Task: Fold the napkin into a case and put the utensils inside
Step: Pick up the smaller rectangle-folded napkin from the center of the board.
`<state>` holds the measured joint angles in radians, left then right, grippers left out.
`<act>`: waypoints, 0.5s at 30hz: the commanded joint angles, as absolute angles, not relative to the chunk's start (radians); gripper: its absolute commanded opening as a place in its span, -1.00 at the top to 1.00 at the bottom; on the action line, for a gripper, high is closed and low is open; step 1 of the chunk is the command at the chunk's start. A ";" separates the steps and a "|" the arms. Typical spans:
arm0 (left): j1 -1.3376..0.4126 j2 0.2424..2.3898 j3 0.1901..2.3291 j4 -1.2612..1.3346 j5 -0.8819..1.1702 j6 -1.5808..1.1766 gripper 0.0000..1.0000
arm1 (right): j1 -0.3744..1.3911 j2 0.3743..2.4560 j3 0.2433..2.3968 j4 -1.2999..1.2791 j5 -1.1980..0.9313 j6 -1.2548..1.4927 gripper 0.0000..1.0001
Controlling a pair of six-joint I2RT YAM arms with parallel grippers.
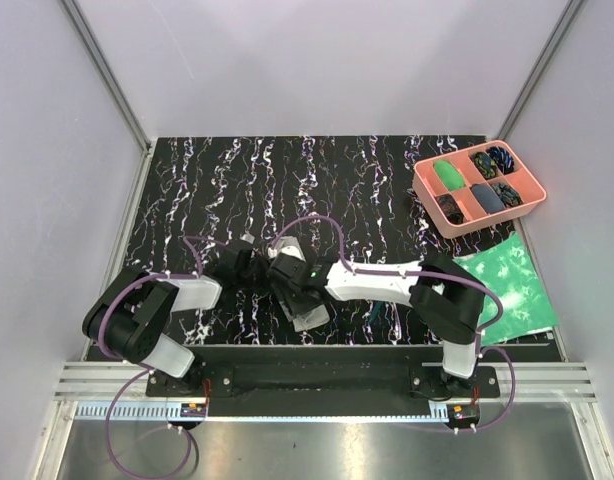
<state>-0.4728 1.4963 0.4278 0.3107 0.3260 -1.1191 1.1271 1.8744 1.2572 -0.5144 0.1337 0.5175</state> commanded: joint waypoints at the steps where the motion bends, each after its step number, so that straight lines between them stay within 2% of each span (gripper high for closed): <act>1: -0.459 1.508 0.399 0.356 0.344 -1.141 0.81 | 1.167 1.904 1.255 -0.476 0.253 0.552 -0.18; 12: -0.437 1.519 0.371 0.393 0.354 -1.155 0.80 | 1.244 2.031 1.275 -0.528 0.389 0.592 -0.23; 14: -0.433 1.525 0.364 0.406 0.357 -1.164 0.79 | 1.249 2.039 1.284 -0.538 0.399 0.595 -0.15; 15: -0.433 1.525 0.361 0.413 0.360 -1.173 0.79 | 1.252 2.045 1.290 -0.545 0.409 0.594 0.02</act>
<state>-0.4431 1.5036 0.3870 0.3870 0.3496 -1.1610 1.2385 1.9522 1.2972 -0.5224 0.3737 0.5526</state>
